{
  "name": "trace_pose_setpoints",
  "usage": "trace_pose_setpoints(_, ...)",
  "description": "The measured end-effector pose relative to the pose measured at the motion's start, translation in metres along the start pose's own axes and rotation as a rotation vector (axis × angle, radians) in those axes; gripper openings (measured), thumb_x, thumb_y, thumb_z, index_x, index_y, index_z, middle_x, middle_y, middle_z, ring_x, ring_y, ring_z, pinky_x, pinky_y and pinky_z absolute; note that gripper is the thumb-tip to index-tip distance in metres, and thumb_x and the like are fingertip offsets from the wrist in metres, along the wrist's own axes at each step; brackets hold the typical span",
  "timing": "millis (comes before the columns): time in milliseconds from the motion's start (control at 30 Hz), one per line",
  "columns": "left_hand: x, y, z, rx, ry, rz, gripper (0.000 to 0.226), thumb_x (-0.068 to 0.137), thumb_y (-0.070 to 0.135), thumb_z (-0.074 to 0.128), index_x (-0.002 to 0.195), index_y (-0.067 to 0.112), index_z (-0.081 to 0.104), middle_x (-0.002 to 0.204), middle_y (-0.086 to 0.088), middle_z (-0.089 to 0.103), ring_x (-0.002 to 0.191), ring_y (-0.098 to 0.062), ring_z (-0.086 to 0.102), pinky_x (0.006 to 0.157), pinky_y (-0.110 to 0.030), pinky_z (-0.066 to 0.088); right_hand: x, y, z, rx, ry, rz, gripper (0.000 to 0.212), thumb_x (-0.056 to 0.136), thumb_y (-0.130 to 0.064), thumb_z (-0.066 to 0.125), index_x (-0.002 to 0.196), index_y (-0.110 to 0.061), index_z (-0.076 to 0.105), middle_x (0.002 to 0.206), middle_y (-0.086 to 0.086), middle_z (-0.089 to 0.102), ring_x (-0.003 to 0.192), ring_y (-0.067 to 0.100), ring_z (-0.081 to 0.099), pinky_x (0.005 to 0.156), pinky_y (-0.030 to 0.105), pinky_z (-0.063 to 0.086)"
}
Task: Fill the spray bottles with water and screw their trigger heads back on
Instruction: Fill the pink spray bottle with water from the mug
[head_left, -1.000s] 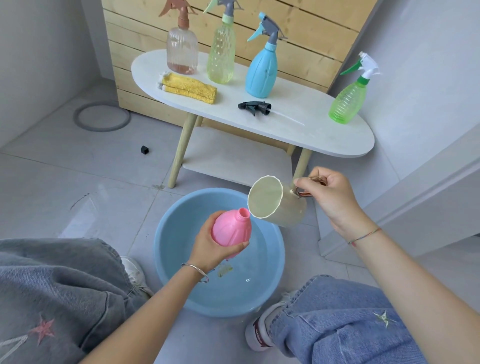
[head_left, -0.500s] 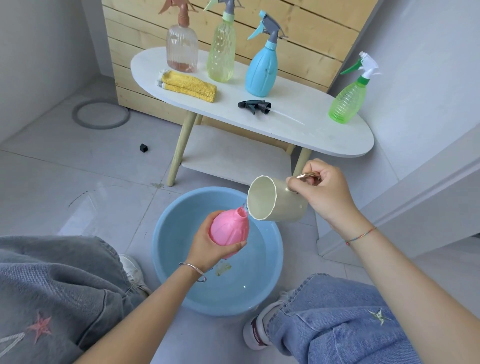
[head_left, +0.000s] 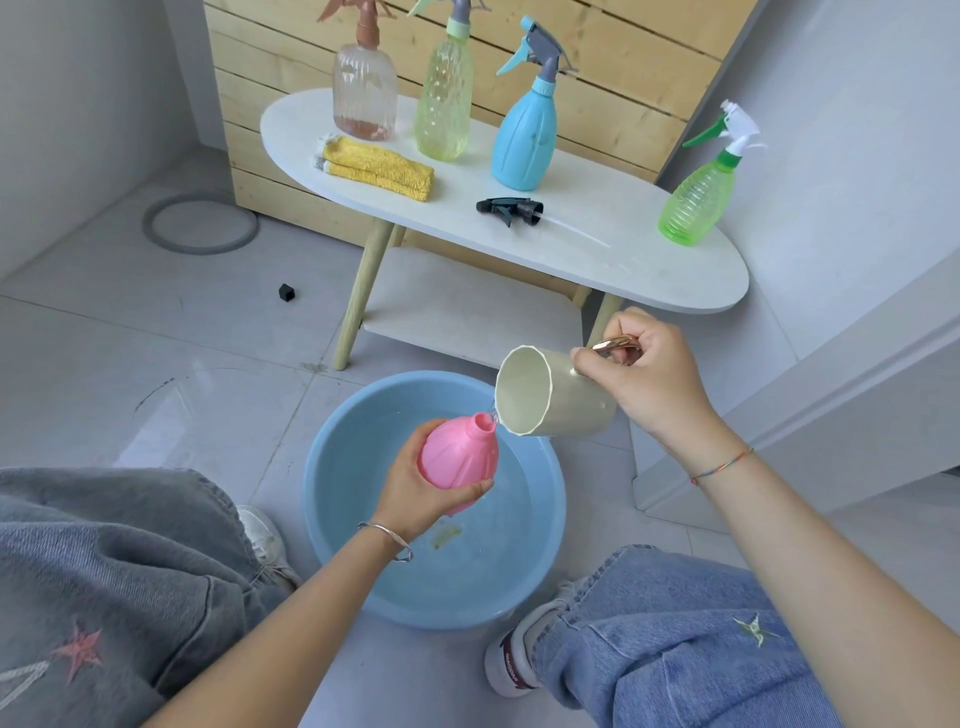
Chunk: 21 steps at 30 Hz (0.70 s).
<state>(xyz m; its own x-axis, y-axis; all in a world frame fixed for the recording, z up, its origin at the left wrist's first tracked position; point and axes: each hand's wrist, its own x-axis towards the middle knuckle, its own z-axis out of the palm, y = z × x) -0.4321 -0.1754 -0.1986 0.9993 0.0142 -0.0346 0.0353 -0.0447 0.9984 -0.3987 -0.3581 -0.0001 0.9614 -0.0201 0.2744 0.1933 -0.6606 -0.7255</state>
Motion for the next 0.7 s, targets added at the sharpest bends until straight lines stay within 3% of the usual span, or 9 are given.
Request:
trace_pose_setpoints(67,0.000,0.000,0.001,-0.002,0.001,-0.002,0.077,0.048,0.039,0.091,0.116,0.033,0.055,0.113,0.012,0.062,0.100,0.000,0.059,0.075,-0.008,0.047,0.001,0.000,0.001,-0.009,0.004,-0.015,0.040,0.071,-0.005,0.071,0.055,-0.009,0.035,0.063,-0.001,0.033,0.058,0.012,0.030,0.052,0.019,0.024)
trace_pose_setpoints(233,0.000,0.000,0.001,0.007,0.000,0.001,0.073,0.055,0.025,0.094,0.115,0.033,0.054,0.113,0.013,0.061,0.099,0.002,0.058,0.075,-0.009,0.047,0.001,0.003,0.003,-0.019,0.001,-0.049,0.038,0.069,-0.010,0.071,0.056,-0.004,0.036,0.065,0.002,0.036,0.058,0.013,0.032,0.053,0.022,0.025)
trace_pose_setpoints(433,0.000,0.000,0.001,0.012,0.006,0.002,0.072,0.055,0.025,0.094,0.114,0.034,0.054,0.112,0.014,0.061,0.099,0.002,0.058,0.074,-0.009,0.047,0.002,0.001,0.003,-0.006,-0.001,-0.061,0.036,0.067,-0.013,0.070,0.057,0.000,0.037,0.064,0.000,0.035,0.057,0.011,0.031,0.053,0.020,0.024)
trace_pose_setpoints(533,0.000,0.003,0.001,0.009,0.017,0.001,0.072,0.055,0.027,0.093,0.114,0.035,0.054,0.112,0.015,0.061,0.099,0.002,0.058,0.074,-0.009,0.048,0.003,0.003,0.004,0.071,0.016,0.035,0.037,0.070,-0.005,0.071,0.055,-0.008,0.037,0.062,0.002,0.034,0.059,0.013,0.032,0.056,0.023,0.027)
trace_pose_setpoints(700,0.003,0.021,-0.002,-0.012,0.024,0.024,0.069,0.057,0.022,0.093,0.112,0.038,0.054,0.110,0.017,0.061,0.097,0.003,0.059,0.071,-0.011,0.049,0.009,0.019,0.001,0.470,0.038,0.339,0.028,0.069,-0.014,0.071,0.055,-0.015,0.046,0.064,0.007,0.039,0.068,0.019,0.045,0.071,0.032,0.038)
